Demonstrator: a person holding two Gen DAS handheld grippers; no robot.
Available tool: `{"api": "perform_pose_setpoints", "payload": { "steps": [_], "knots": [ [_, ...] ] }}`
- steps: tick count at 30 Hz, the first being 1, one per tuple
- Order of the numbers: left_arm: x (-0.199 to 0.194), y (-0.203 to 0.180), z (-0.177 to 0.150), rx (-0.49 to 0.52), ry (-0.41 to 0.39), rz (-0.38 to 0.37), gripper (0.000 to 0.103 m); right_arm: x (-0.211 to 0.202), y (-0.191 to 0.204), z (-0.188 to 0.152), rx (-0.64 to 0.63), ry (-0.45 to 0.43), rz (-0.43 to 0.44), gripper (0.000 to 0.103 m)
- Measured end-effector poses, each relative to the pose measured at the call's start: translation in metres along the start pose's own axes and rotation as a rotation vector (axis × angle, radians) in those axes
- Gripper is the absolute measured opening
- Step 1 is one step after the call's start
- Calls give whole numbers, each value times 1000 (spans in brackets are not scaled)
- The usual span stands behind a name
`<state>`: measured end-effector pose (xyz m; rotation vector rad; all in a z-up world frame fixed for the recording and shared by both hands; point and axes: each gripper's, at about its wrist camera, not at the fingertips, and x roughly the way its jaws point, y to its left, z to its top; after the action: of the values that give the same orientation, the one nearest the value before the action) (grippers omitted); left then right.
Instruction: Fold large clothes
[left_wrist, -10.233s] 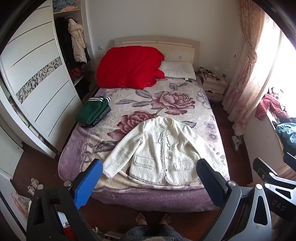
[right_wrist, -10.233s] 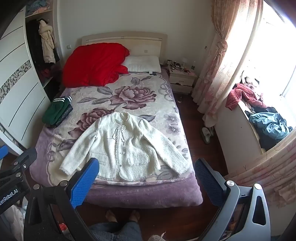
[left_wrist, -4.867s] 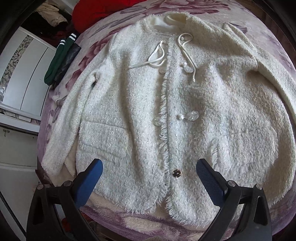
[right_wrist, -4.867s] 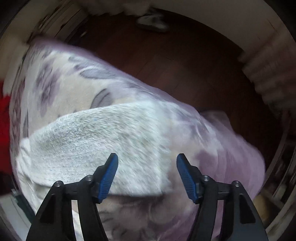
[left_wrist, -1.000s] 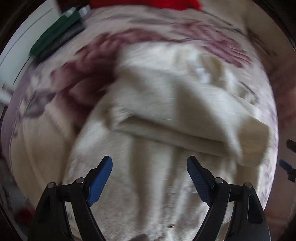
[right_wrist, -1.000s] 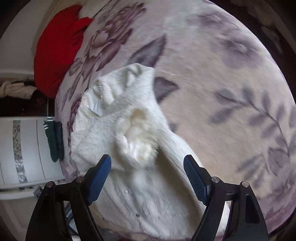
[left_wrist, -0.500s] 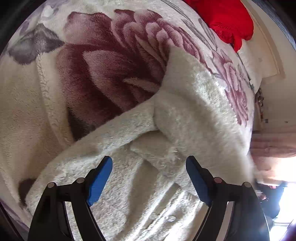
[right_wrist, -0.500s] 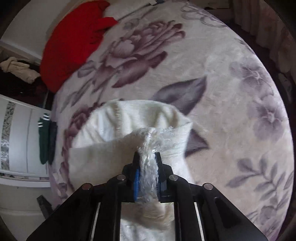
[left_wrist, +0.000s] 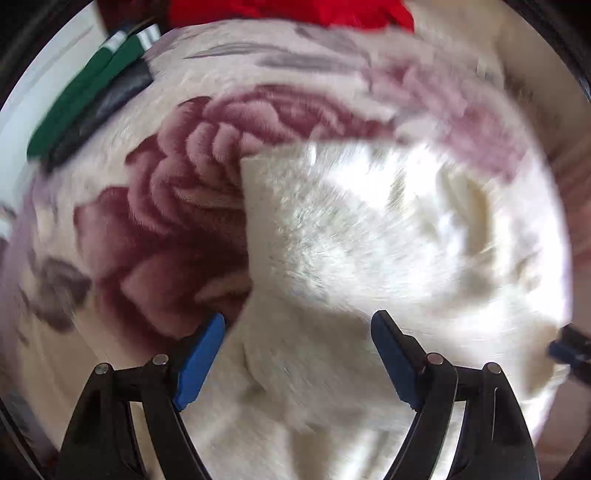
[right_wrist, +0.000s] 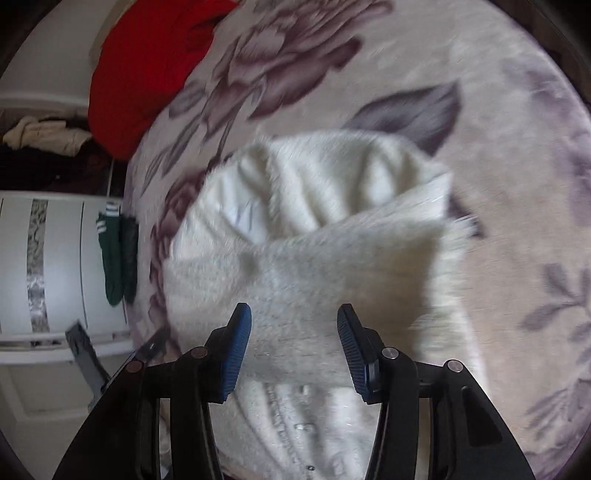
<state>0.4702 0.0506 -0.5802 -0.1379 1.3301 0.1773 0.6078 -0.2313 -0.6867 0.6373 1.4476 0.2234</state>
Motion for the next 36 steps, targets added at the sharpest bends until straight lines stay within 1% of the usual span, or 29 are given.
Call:
{"api": "perform_pose_setpoints", "payload": {
  "steps": [1, 2, 3, 4, 5, 6, 7, 8, 9, 11, 13, 15, 16, 17, 18, 19, 20, 21, 22, 23, 24, 25, 26, 27, 28, 30, 33, 34, 36],
  "knots": [
    [17, -2, 0, 28, 40, 36, 80, 16, -2, 2, -1, 25, -24, 51],
    [38, 2, -4, 26, 88, 39, 82, 30, -8, 4, -9, 25, -91, 51],
    [51, 8, -8, 14, 122, 24, 84, 42, -17, 8, -10, 17, -168, 50],
    [61, 15, -9, -6, 144, 3, 85, 50, -28, 10, 2, 12, -210, 44],
    [66, 19, -10, -23, 150, -16, 85, 57, -39, 14, 29, 22, -216, 43],
    [68, 24, -10, -40, 153, -33, 85, 59, -46, 16, 70, 43, -186, 43],
    [68, 27, -10, -49, 155, -43, 85, 54, -50, 17, 99, 46, -146, 43],
    [66, 28, -8, -52, 153, -47, 85, 44, -50, 17, 115, 37, -107, 46],
    [63, 29, -8, -51, 149, -51, 85, 29, -50, 17, 125, 16, -75, 49],
    [52, 31, -7, -61, 124, -58, 84, -4, -56, 17, 160, -47, -34, 66],
    [42, 32, -5, -75, 96, -64, 84, -25, -72, 26, 203, -93, -72, 70],
    [29, 34, -2, -89, 47, -64, 84, -29, -98, 48, 248, -111, -153, 70],
    [24, 35, 1, -95, 24, -51, 84, -24, -112, 62, 277, -100, -179, 70],
    [22, 36, 2, -95, 6, -41, 84, -15, -127, 75, 305, -69, -184, 70],
    [22, 36, 2, -88, -6, -31, 84, 1, -140, 88, 328, -7, -152, 70],
    [23, 34, 3, -68, -15, 5, 84, 18, -150, 93, 351, 44, -140, 70],
    [23, 32, 2, -48, -26, 29, 84, 30, -155, 98, 359, 73, -132, 68],
    [23, 29, 3, -33, -34, 37, 84, 42, -154, 102, 336, 100, -101, 59],
    [23, 27, 2, -21, -36, 44, 85, 46, -151, 106, 303, 109, -95, 18],
    [24, 25, 2, -11, -35, 51, 85, 52, -140, 109, 249, 119, -94, 10],
    [23, 23, 3, -6, -37, 55, 85, 51, -131, 111, 206, 108, -149, 9],
    [25, 23, 0, 0, -38, 63, 85, 45, -122, 115, 168, 58, -208, 8],
    [23, 21, -2, 3, -38, 63, 87, 41, -118, 120, 146, 23, -242, 8],
    [18, 20, -4, 5, -35, 49, 90, 35, -117, 127, 129, -28, -309, 7],
    [19, 20, -5, 6, -34, 40, 90, 32, -121, 135, 142, -58, -335, 7],
    [16, 17, -7, 11, -37, 57, 90, 35, -136, 147, 199, -65, -354, 7],
    [8, 19, -13, -4, -29, 44, 90, 44, -133, 153, 157, 4, -341, 9],
    [4, 21, -16, -16, -33, 34, 90, 36, -134, 151, 175, 8, -316, 13],
    [-4, 25, -22, -30, -43, 27, 90, 11, -136, 142, 188, 14, -232, 33]
  ]
}}
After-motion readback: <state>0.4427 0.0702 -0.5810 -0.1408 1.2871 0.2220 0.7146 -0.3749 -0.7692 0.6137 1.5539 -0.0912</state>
